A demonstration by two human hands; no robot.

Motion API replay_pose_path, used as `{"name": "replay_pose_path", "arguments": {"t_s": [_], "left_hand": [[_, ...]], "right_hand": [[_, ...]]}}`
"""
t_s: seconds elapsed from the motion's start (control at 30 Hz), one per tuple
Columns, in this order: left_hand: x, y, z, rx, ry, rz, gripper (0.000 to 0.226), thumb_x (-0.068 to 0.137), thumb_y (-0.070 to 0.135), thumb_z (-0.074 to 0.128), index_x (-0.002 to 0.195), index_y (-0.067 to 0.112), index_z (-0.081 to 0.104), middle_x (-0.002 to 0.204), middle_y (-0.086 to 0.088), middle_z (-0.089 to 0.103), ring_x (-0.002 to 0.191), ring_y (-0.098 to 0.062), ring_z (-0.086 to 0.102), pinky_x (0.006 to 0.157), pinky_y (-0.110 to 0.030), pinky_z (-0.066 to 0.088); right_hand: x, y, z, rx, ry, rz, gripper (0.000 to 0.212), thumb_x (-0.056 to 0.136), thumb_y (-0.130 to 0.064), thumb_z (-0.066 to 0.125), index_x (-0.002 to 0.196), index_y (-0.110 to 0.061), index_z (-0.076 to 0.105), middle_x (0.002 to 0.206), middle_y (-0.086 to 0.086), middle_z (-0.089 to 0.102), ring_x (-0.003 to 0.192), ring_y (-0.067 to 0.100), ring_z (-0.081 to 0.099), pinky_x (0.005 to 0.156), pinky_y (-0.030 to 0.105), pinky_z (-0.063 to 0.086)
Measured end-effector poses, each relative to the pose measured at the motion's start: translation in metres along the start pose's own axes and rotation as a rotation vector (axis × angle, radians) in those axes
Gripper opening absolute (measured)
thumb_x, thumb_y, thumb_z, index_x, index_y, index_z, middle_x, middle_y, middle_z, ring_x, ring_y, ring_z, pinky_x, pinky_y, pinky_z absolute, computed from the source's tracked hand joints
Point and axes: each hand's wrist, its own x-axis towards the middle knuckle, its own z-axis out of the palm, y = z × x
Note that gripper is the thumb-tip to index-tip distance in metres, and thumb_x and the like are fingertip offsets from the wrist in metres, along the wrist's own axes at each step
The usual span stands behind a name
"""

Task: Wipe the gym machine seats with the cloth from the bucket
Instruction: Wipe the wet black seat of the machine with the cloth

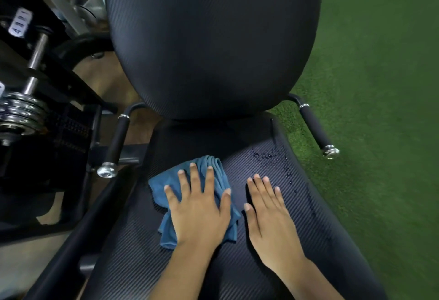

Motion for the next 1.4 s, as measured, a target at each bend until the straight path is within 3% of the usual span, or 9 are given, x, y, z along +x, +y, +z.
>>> {"name": "replay_pose_path", "arguments": {"t_s": [0.1, 0.3, 0.47, 0.6, 0.87, 1.0, 1.1, 1.27, 1.4], "left_hand": [[0.001, -0.008, 0.006, 0.065, -0.025, 0.000, 0.071, 0.086, 0.070, 0.017, 0.144, 0.034, 0.034, 0.151, -0.007, 0.033, 0.140, -0.036, 0.024, 0.102, -0.069, 0.016], [0.021, -0.006, 0.000, 0.064, -0.025, -0.086, 0.076, 0.080, 0.078, 0.005, 0.148, 0.044, 0.002, 0.159, 0.003, 0.000, 0.144, -0.032, -0.006, 0.107, -0.068, 0.008], [0.024, -0.007, 0.001, 0.110, -0.040, -0.005, 0.074, 0.079, 0.074, 0.005, 0.147, 0.045, 0.005, 0.159, 0.005, 0.009, 0.144, -0.033, 0.000, 0.104, -0.070, 0.009], [-0.009, -0.033, 0.002, 0.109, -0.004, 0.065, 0.066, 0.080, 0.072, 0.024, 0.141, 0.047, 0.032, 0.149, 0.004, 0.037, 0.140, -0.031, 0.026, 0.094, -0.072, 0.026], [0.013, -0.022, -0.001, 0.057, 0.017, -0.110, 0.080, 0.074, 0.082, 0.006, 0.146, 0.047, 0.010, 0.158, 0.004, 0.009, 0.143, -0.034, 0.002, 0.106, -0.066, 0.011], [-0.005, -0.029, 0.008, 0.125, 0.062, 0.015, 0.069, 0.080, 0.070, 0.017, 0.144, 0.046, 0.023, 0.155, -0.001, 0.024, 0.142, -0.036, 0.015, 0.103, -0.064, 0.024], [-0.012, -0.054, 0.006, 0.090, 0.089, -0.014, 0.063, 0.082, 0.063, 0.023, 0.141, 0.044, 0.036, 0.150, -0.001, 0.036, 0.139, -0.035, 0.027, 0.099, -0.061, 0.033], [0.007, -0.056, 0.000, 0.069, 0.064, -0.138, 0.063, 0.088, 0.069, 0.012, 0.146, 0.047, 0.016, 0.157, 0.002, 0.017, 0.143, -0.032, 0.009, 0.108, -0.057, 0.019], [-0.006, -0.049, 0.005, 0.083, 0.074, 0.041, 0.064, 0.086, 0.067, 0.003, 0.145, 0.047, 0.018, 0.157, 0.003, 0.018, 0.144, -0.032, 0.009, 0.110, -0.056, 0.017]], "right_hand": [[0.000, 0.002, 0.004, 0.001, 0.006, -0.005, 0.057, 0.099, -0.040, 0.018, 0.149, -0.014, 0.026, 0.155, 0.000, 0.021, 0.146, 0.014, 0.008, 0.116, 0.031, 0.003], [0.000, -0.001, 0.004, -0.015, 0.011, 0.006, 0.056, 0.099, -0.038, 0.021, 0.147, -0.011, 0.030, 0.154, 0.004, 0.025, 0.145, 0.016, 0.011, 0.115, 0.032, 0.003], [0.001, 0.000, 0.006, -0.041, 0.009, 0.013, 0.056, 0.099, -0.037, 0.021, 0.146, -0.010, 0.033, 0.153, 0.006, 0.028, 0.144, 0.019, 0.014, 0.114, 0.032, 0.002], [0.001, -0.001, 0.006, -0.045, 0.001, 0.012, 0.055, 0.099, -0.036, 0.021, 0.145, -0.009, 0.033, 0.153, 0.006, 0.028, 0.144, 0.019, 0.014, 0.115, 0.033, 0.002], [0.001, -0.003, 0.005, -0.036, -0.020, 0.002, 0.063, 0.095, -0.040, 0.007, 0.150, -0.012, 0.018, 0.157, 0.003, 0.011, 0.145, 0.014, -0.003, 0.115, 0.031, -0.008], [0.000, -0.003, 0.002, -0.045, -0.049, 0.008, 0.067, 0.092, -0.043, 0.000, 0.151, -0.014, 0.012, 0.158, 0.001, 0.005, 0.144, 0.011, -0.009, 0.116, 0.028, -0.012], [0.001, -0.003, -0.002, -0.050, -0.074, 0.011, 0.070, 0.089, -0.044, -0.005, 0.151, -0.015, 0.008, 0.159, -0.001, 0.001, 0.143, 0.009, -0.013, 0.115, 0.028, -0.013], [0.000, -0.005, 0.001, -0.051, -0.056, 0.026, 0.069, 0.090, -0.043, -0.002, 0.151, -0.013, 0.013, 0.158, 0.002, 0.007, 0.143, 0.011, -0.008, 0.117, 0.031, -0.008], [0.001, -0.004, 0.003, -0.073, -0.054, 0.023, 0.070, 0.090, -0.043, -0.002, 0.151, -0.013, 0.013, 0.158, 0.002, 0.007, 0.142, 0.009, -0.010, 0.116, 0.029, -0.010]]}}
